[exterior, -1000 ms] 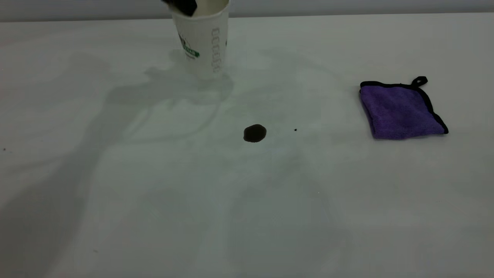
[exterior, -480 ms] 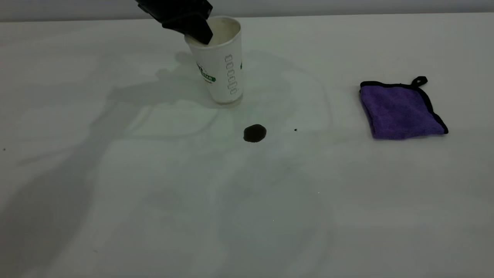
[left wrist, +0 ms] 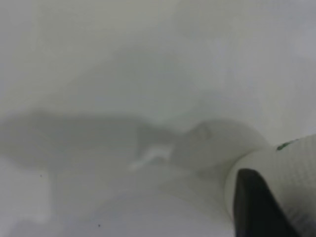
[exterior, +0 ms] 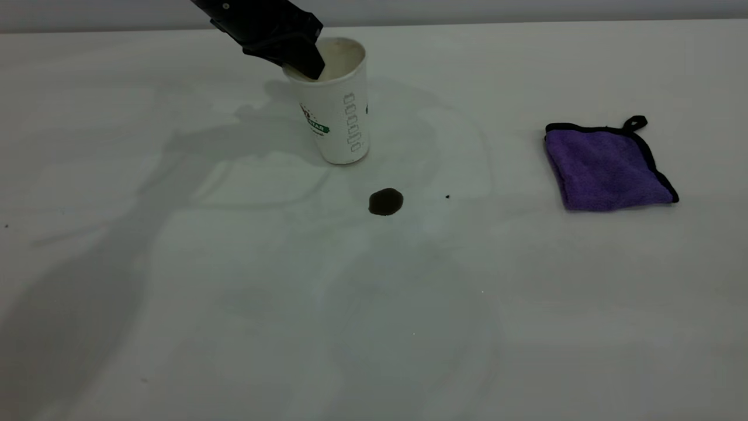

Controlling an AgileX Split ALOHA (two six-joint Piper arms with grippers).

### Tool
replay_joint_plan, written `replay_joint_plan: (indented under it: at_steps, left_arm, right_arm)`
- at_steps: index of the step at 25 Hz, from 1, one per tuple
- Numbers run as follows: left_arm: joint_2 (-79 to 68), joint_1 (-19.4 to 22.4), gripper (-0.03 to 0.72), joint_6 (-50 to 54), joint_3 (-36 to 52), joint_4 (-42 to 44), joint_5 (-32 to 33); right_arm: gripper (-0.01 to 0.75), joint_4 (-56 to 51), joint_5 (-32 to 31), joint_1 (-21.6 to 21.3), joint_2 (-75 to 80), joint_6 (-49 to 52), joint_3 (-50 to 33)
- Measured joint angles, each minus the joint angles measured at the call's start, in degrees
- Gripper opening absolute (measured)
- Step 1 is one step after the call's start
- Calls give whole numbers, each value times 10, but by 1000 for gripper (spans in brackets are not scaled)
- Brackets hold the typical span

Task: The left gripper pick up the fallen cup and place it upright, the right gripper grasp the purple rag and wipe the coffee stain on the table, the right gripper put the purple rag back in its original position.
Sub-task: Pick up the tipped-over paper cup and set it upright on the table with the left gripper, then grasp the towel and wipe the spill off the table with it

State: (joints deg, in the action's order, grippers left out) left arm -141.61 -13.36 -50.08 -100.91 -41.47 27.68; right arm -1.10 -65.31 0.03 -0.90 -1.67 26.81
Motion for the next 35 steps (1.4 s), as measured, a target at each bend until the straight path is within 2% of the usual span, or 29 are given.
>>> replay_joint_plan:
  at_steps: [6,9,11,14,17,26,31,35]
  left_arm:
    - [46,0,598,-1,0,3,10]
    - [101,0,673,-2,0,10,34]
    - [144,0,682,-2,0,13,58]
    - [222,0,666,5,0,31,93]
    - [301,0,608,42,0,87,141]
    - [485,0,409,291,0,333,392]
    - [555,0,328,415,24,425,393]
    - [641,0,284,459,110,454,393]
  right_arm:
    - [588,0,0,0,0,0,0]
    - [588,0,0,0,0,0,0]
    - [588,0,0,0,0,0,0]
    - [588,0,0,0,0,0,0]
    - [588,0,0,0,0,0,0]
    - [588,0,0,0,0,0,0]
    - [588,0,0,0,0,0,0]
    - [588,0,0,0,0,0,0]
